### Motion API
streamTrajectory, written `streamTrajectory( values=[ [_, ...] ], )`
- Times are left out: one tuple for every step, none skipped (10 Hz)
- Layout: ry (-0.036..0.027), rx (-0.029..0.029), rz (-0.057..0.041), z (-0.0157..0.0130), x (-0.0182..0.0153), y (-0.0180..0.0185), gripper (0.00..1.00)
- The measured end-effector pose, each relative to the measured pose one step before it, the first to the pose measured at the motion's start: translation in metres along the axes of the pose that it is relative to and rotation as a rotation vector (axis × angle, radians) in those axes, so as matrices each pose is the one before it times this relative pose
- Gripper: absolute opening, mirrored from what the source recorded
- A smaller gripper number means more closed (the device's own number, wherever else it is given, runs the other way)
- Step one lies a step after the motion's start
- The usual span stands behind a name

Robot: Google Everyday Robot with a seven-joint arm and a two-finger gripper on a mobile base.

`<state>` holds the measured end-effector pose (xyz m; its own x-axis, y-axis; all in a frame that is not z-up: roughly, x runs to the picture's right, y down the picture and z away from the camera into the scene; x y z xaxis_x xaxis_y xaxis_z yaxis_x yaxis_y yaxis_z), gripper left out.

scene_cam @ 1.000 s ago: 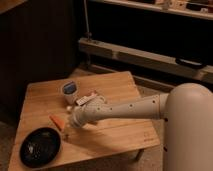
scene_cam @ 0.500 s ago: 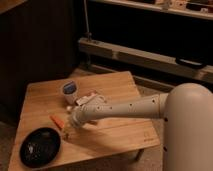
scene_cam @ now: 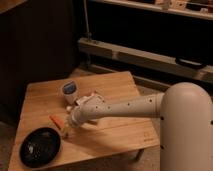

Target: Place the pepper in the ceramic bowl

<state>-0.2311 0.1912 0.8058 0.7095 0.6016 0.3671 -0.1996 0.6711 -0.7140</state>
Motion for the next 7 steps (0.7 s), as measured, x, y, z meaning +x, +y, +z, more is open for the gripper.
streamTrajectory(
  values=[
    [-0.00075, -0.00084, -0.002, 0.00184, -0.00034, 0.00003, 0.58],
    [0.00026, -0.00183, -0.00113, 0.00272, 0.00034, 0.00045, 0.58],
    [0.00018, -0.00268, 0.00075, 0.0033, -0.00032, 0.00095, 0.58],
    [0.00128, -0.00148, 0.00022, 0.00202, 0.00006, 0.00045, 0.58],
    [0.00105, -0.00203, -0.00035, 0.0021, -0.00035, 0.00056, 0.58],
    [0.00098, -0.00164, 0.00013, 0.00192, -0.00009, 0.00012, 0.58],
    [0.00256, -0.0016, -0.00042, 0.00145, 0.00025, 0.00005, 0.58]
  ],
)
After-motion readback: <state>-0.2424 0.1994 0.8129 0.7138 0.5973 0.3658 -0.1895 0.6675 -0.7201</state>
